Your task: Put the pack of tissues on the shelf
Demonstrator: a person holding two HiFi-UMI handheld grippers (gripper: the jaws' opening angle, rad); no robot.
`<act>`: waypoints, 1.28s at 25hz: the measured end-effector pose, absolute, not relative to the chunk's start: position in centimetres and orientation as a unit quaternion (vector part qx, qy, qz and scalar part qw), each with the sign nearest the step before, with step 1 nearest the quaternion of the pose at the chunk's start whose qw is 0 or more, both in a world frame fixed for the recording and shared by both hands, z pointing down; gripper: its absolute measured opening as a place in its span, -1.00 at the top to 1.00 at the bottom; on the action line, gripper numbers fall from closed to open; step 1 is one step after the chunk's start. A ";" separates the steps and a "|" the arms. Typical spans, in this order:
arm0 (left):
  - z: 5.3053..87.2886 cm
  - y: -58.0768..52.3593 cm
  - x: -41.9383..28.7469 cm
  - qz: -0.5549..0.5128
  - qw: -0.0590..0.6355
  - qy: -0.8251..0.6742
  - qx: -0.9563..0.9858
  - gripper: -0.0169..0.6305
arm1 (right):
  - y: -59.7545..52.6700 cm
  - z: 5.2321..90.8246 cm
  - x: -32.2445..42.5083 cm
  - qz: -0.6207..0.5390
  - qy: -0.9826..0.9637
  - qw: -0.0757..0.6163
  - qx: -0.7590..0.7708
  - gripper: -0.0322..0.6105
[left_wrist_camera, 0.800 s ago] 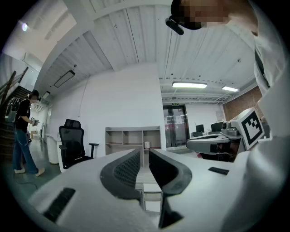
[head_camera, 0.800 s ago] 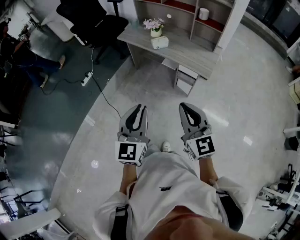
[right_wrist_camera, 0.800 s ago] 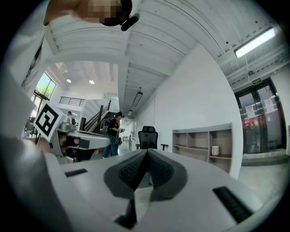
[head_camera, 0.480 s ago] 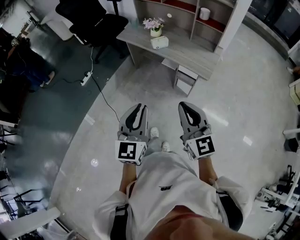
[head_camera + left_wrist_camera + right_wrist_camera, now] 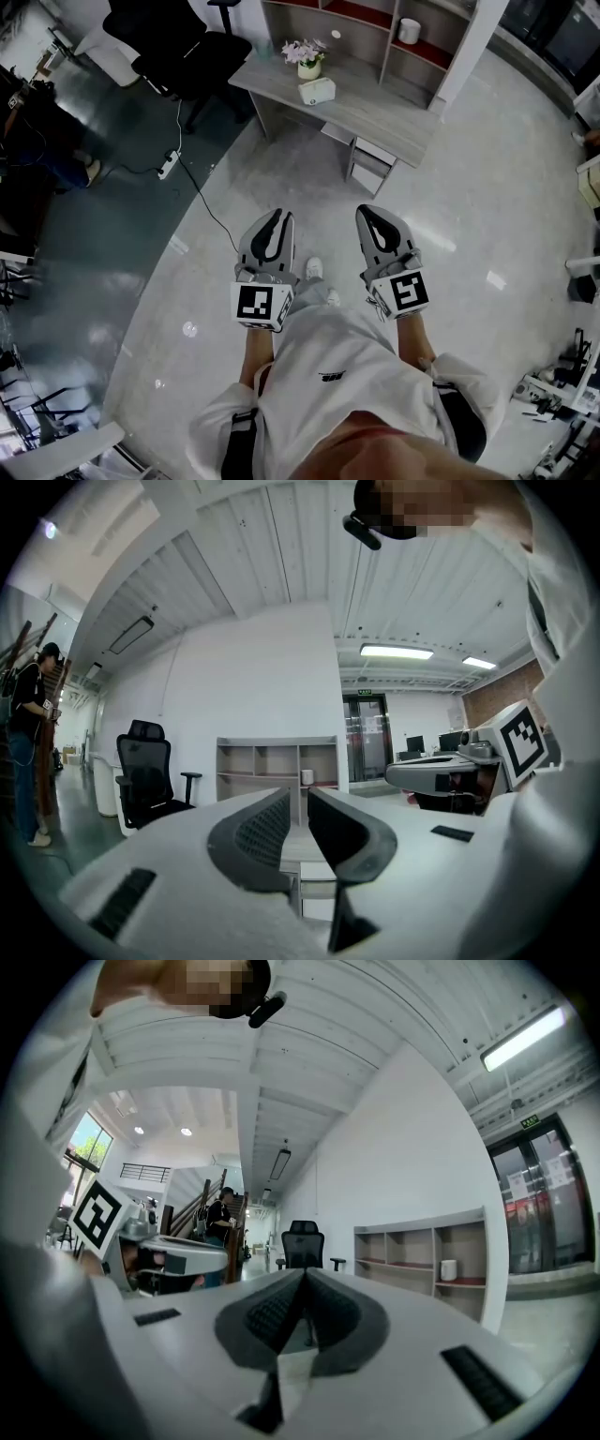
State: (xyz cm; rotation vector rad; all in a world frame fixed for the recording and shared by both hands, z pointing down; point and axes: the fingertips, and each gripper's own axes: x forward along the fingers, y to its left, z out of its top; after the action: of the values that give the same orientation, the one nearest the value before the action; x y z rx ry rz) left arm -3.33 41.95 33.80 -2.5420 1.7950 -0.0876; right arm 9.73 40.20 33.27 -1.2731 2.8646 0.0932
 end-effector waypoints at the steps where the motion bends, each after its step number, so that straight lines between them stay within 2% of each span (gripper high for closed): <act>1: 34.0 41.5 -3.5 -0.028 0.013 0.576 -0.817 0.82 | 39.7 33.4 9.5 0.029 0.913 0.001 -0.406 0.82; 32: 34.2 26.0 -11.5 -0.022 0.006 0.548 -0.836 0.82 | 25.3 33.7 1.2 0.032 0.902 -0.031 -0.428 0.82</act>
State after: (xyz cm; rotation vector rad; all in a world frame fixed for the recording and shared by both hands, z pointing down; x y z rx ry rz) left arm -11.52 26.04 34.23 -2.6159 1.7163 -0.0693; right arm 1.21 25.31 33.65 -1.3734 2.8931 0.1016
